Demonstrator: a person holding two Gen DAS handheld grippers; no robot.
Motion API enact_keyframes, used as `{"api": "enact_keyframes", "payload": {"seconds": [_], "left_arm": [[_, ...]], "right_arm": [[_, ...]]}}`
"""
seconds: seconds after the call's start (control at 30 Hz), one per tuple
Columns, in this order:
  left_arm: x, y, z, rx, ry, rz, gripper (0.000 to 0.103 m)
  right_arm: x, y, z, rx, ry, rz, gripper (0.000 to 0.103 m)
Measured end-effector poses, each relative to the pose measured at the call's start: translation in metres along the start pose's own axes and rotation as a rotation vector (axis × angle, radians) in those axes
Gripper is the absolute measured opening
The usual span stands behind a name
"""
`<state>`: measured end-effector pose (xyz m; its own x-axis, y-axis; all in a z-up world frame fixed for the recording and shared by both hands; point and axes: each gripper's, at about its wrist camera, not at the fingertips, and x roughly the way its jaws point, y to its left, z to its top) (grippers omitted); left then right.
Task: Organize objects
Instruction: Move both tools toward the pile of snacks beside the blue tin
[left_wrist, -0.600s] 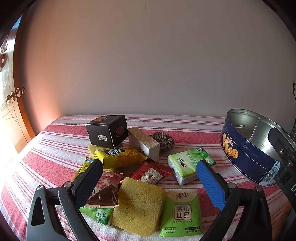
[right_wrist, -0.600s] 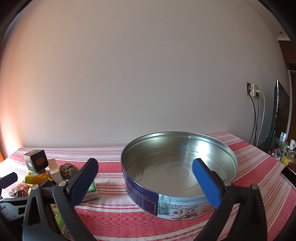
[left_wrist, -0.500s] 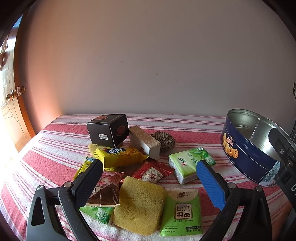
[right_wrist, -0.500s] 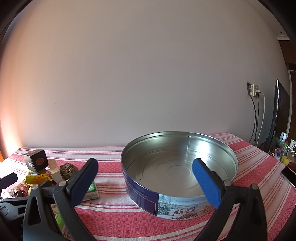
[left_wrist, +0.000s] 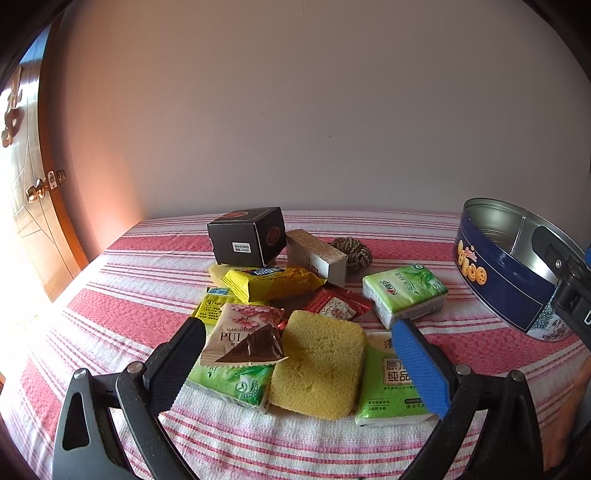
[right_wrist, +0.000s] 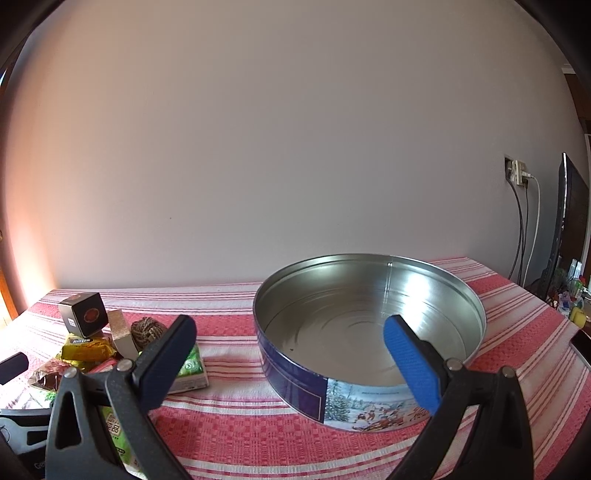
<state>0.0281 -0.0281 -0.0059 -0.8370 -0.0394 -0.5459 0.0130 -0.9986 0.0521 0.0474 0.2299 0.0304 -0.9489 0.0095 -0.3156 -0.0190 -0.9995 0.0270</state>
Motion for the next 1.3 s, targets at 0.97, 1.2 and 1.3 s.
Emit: {"api": "enact_keyframes", "payload": {"seconds": [0.97, 1.2, 1.3], "left_arm": [[-0.004, 0.085, -0.027, -0.055, 0.183, 0.025, 0.102], [-0.004, 0.089, -0.005, -0.078, 0.147, 0.019, 0.102], [-0.001, 0.081, 0.006, -0.049, 0.133, 0.004, 0.102]], "right_arm": [[0.030, 0.107, -0.054, -0.296, 0.531, 0.513, 0.083], [0.040, 0.121, -0.060, -0.329, 0.584, 0.589, 0.035], [0.039, 0.115, -0.059, -0.350, 0.576, 0.584, 0.024]]}}
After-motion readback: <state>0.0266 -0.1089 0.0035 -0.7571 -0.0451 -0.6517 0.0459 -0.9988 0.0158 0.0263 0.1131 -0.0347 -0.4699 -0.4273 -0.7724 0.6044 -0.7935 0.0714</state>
